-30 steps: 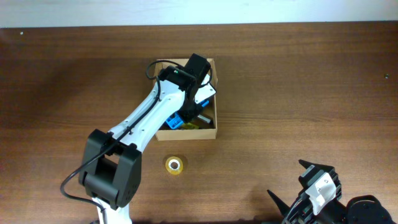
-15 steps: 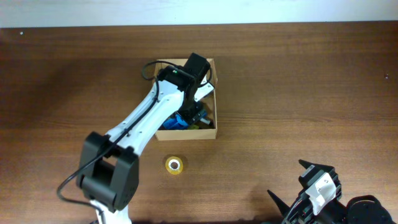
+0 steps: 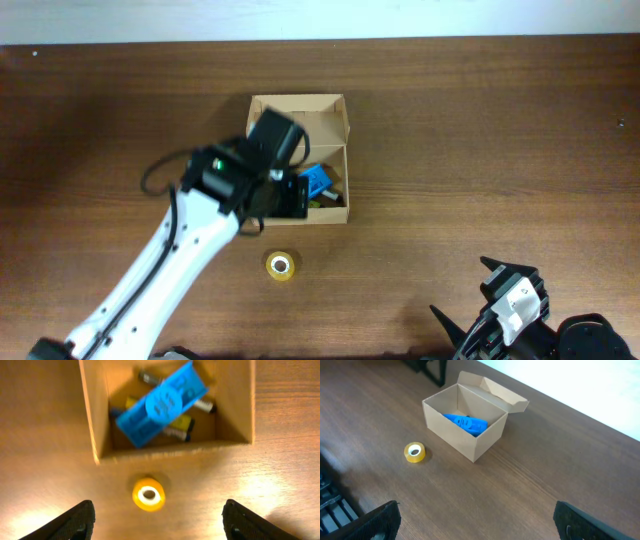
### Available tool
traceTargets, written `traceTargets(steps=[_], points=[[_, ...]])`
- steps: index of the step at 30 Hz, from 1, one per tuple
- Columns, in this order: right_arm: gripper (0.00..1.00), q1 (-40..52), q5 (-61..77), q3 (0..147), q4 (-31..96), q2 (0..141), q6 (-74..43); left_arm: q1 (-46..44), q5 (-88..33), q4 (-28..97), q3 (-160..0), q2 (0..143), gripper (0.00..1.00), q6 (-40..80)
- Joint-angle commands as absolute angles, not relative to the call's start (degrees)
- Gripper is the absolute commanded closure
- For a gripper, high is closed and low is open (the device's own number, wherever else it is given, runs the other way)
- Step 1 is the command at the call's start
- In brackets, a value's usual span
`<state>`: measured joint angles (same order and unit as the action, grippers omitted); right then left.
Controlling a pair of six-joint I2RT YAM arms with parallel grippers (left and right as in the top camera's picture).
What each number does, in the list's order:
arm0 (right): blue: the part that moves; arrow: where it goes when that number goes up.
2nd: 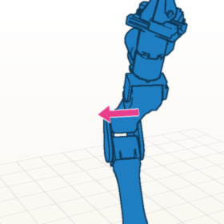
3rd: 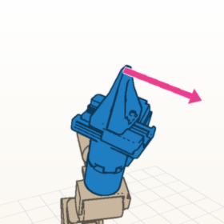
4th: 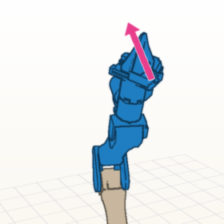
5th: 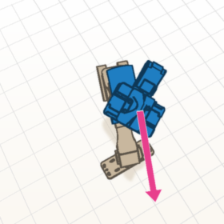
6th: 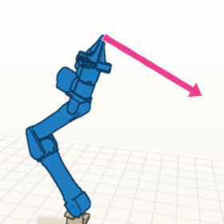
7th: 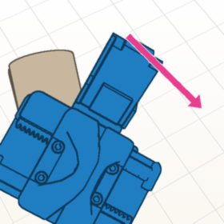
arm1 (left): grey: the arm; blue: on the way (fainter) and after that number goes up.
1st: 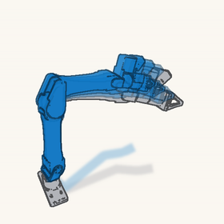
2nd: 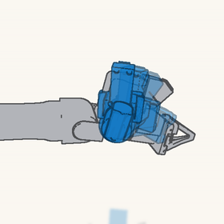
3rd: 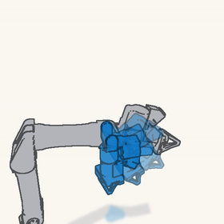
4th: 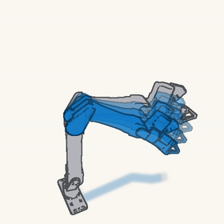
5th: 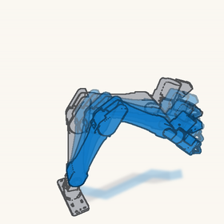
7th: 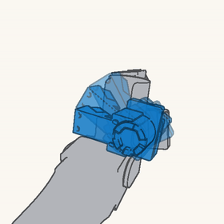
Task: Pack container
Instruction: 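Move the left gripper to the yellow tape roll and grasp it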
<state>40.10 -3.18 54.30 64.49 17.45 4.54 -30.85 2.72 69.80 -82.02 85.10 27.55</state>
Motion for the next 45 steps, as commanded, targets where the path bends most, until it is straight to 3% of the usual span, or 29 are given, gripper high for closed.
traceTargets(steps=[1,9,17,31,45], points=[[0.01,40.1,-3.7,54.2,64.4,17.5,4.0,-32.9,0.2,66.6,-72.6,78.7,0.20,42.4],[0.01,40.1,-3.7,54.2,64.4,17.5,4.0,-40.9,7.6,63.9,-59.9,67.6,0.20,79.6],[0.01,40.1,-3.7,54.2,64.4,17.5,4.0,-45.6,8.9,68.0,-56.7,71.2,0.21,103.4],[0.01,40.1,-3.7,54.2,64.4,17.5,4.0,-45.5,6.7,61.7,-56.4,87.0,0.20,108.9],[0.01,40.1,-3.7,54.2,64.4,17.5,4.0,-38.0,5.1,57.1,-56.1,92.4,0.20,108.8]])
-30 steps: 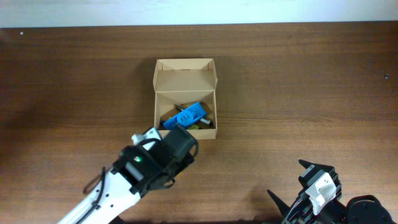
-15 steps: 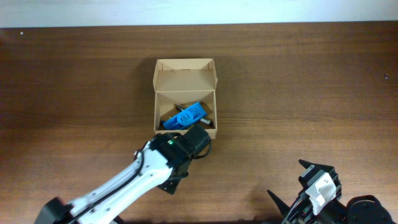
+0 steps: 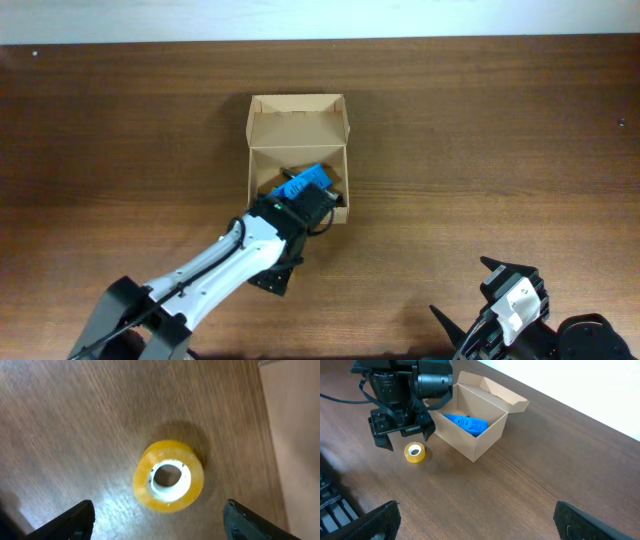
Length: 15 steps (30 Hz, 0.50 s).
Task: Pack container
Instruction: 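Move the left gripper to the yellow tape roll and grasp it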
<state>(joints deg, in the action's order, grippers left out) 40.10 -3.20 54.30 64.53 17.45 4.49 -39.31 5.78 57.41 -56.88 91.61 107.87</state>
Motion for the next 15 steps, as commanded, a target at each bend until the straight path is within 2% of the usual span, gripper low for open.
traceTargets(steps=[1,7,15], points=[[0.01,40.1,-3.7,54.2,64.4,17.5,4.0,-37.6,4.5,56.2,-55.7,93.0,0.20,108.7],[0.01,40.1,-3.7,54.2,64.4,17.5,4.0,-37.3,2.2,50.1,-53.5,95.5,0.20,108.4],[0.01,40.1,-3.7,54.2,64.4,17.5,4.0,-37.3,1.7,49.8,-52.3,96.8,0.20,108.4]])
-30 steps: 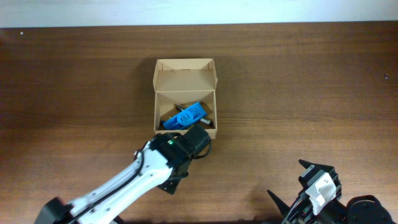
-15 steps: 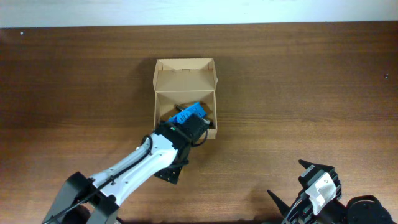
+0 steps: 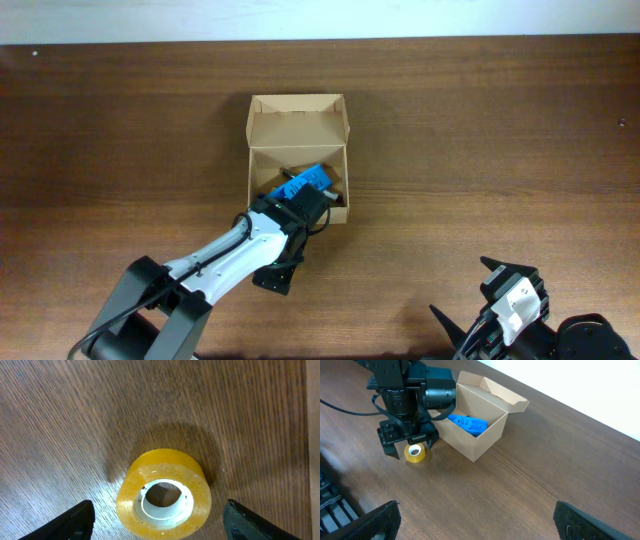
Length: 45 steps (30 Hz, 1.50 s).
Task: Pack container
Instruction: 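Move the left gripper to the yellow tape roll and grasp it, then lift the tape roll into the box and open the left gripper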
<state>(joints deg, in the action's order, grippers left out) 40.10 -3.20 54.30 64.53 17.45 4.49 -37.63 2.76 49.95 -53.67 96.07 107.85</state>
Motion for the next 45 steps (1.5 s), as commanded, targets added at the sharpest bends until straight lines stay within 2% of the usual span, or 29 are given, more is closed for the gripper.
traceTargets(steps=[1,4,6,10,12,21,33,38,45], points=[[0.01,40.1,-3.7,54.2,64.4,17.5,4.0,-37.3,1.5,49.6,-51.9,96.8,0.20,108.4],[0.01,40.1,-3.7,54.2,64.4,17.5,4.0,-37.3,0.8,47.6,-50.2,96.8,0.22,108.4],[0.01,40.1,-3.7,54.2,64.4,17.5,4.0,-37.3,0.3,46.0,-49.4,96.8,0.39,108.4],[0.01,40.1,-3.7,54.2,64.4,17.5,4.0,-37.3,0.2,44.5,-49.1,96.8,0.64,108.4],[0.01,40.1,-3.7,54.2,64.4,17.5,4.0,-37.3,0.2,43.9,-49.1,96.7,0.70,108.4],[0.01,40.1,-3.7,54.2,64.4,17.5,4.0,-37.3,1.3,45.5,-49.1,90.7,0.71,108.4],[0.01,40.1,-3.7,54.2,64.4,17.5,4.0,-37.3,14.1,59.9,-50.4,66.5,0.71,108.1],[0.01,40.1,-3.7,54.2,64.4,17.5,4.0,-37.3,18.1,63.5,-59.3,69.8,0.71,100.6],[0.01,40.1,-3.7,54.2,64.4,17.5,4.0,-36.1,21.7,65.2,-82.1,87.6,0.70,84.0]])
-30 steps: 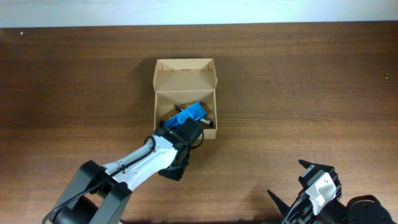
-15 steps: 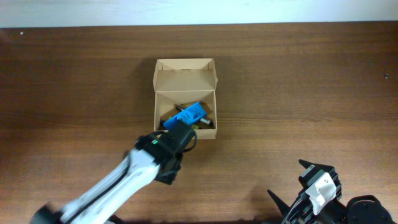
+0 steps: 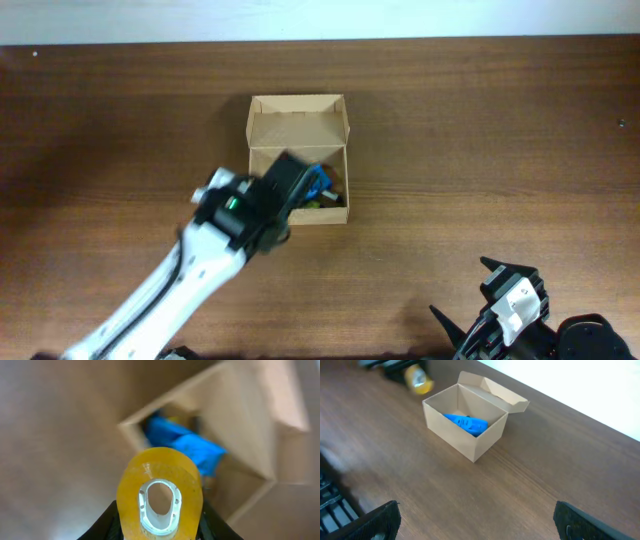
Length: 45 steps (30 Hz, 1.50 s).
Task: Pack container
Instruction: 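Lift the tape roll into the box and open the left gripper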
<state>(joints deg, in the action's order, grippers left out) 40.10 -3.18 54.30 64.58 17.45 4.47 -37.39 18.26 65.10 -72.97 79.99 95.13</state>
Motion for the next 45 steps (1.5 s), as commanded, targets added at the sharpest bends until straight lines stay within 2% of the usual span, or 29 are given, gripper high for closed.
traceTargets(steps=[1,8,17,21,22,23,24,30,31,39,45], points=[[0.01,40.1,-3.7,54.2,64.4,17.5,4.0,-35.6,21.5,65.1,-84.3,89.7,0.70,82.3],[0.01,40.1,-3.7,54.2,64.4,17.5,4.0,-31.8,16.9,64.5,-95.8,104.1,0.65,72.1],[0.01,40.1,-3.7,54.2,64.4,17.5,4.0,-29.9,9.7,62.8,-97.2,113.3,0.65,66.3],[0.01,40.1,-3.7,54.2,64.4,17.5,4.0,-29.9,8.8,62.8,-97.2,114.6,0.64,65.6],[0.01,40.1,-3.7,54.2,64.4,17.5,4.0,-29.9,8.8,62.8,-97.2,114.8,0.62,65.6],[0.01,40.1,-3.7,54.2,64.4,17.5,4.0,-29.9,8.8,62.8,-97.2,114.8,0.54,65.6],[0.01,40.1,-3.7,54.2,64.4,17.5,4.0,-29.9,8.8,62.8,-97.2,114.8,0.51,65.6],[0.01,40.1,-3.7,54.2,64.4,17.5,4.0,-29.9,8.8,62.8,-97.2,114.8,0.48,65.6],[0.01,40.1,-3.7,54.2,64.4,17.5,4.0,-29.9,8.8,62.8,-97.2,114.8,0.43,65.6],[0.01,40.1,-3.7,54.2,64.4,17.5,4.0,-29.9,8.5,62.8,-97.4,114.0,0.42,65.1],[0.01,40.1,-3.7,54.2,64.4,17.5,4.0,-29.8,7.7,62.9,-100.7,108.8,0.40,56.2]])
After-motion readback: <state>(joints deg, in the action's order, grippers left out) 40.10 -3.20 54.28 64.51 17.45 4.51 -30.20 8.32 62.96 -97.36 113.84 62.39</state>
